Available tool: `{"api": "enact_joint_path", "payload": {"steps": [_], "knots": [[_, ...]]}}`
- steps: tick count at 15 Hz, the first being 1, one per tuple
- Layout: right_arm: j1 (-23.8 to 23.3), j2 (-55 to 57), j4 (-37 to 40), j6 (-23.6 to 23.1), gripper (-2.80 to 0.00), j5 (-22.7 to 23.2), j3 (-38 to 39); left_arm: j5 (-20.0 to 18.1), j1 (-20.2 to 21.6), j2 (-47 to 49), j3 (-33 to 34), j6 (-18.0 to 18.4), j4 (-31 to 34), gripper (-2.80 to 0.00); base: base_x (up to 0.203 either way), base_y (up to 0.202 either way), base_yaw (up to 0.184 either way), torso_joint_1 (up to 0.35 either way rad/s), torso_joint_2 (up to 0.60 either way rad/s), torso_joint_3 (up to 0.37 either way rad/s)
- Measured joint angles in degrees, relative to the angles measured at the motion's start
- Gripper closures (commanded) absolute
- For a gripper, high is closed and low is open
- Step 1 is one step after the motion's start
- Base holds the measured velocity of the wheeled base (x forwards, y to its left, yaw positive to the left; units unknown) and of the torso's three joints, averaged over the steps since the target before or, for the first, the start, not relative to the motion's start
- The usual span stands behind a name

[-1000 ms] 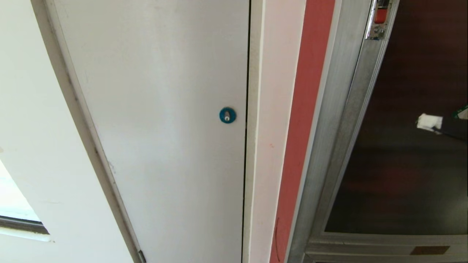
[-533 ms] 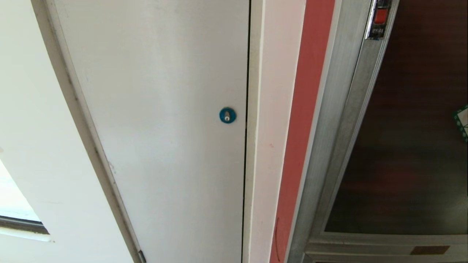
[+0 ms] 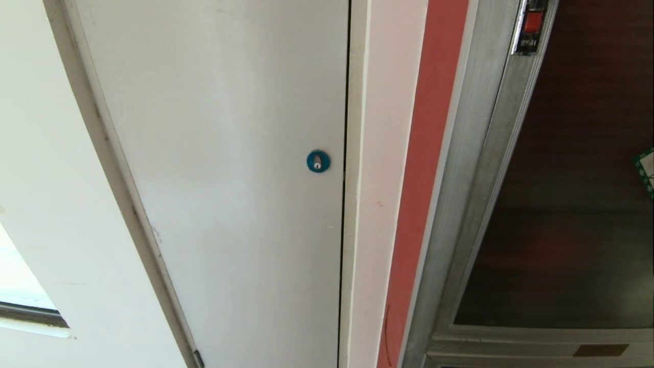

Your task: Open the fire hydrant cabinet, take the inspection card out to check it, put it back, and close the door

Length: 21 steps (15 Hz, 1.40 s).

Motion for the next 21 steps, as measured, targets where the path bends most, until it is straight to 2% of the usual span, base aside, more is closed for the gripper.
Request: {"api": "enact_joint_path", "payload": {"steps": [7, 11, 17, 21], "knots": [[0.0, 7.8, -5.2, 0.0, 0.0, -0.6, -5.1, 0.0, 0.0, 0.0, 0.0, 0.0, 0.0, 0.0, 0.0, 0.0, 0.0, 0.0, 0.0, 0.0], [-0.2, 11.2, -5.4, 0.0, 0.0, -3.2, -8.0, 0.0, 0.0, 0.0, 0.0, 0.0, 0.0, 0.0, 0.0, 0.0, 0.0, 0.0, 0.0, 0.0], [-0.5, 13.6, -5.6, -0.2, 0.0, -8.1, -8.3, 0.0, 0.0, 0.0, 0.0, 0.0, 0.0, 0.0, 0.0, 0.0, 0.0, 0.0, 0.0, 0.0], [-0.8, 14.0, -5.5, -0.1, 0.0, -9.0, -8.1, 0.0, 0.0, 0.0, 0.0, 0.0, 0.0, 0.0, 0.0, 0.0, 0.0, 0.0, 0.0, 0.0]]}}
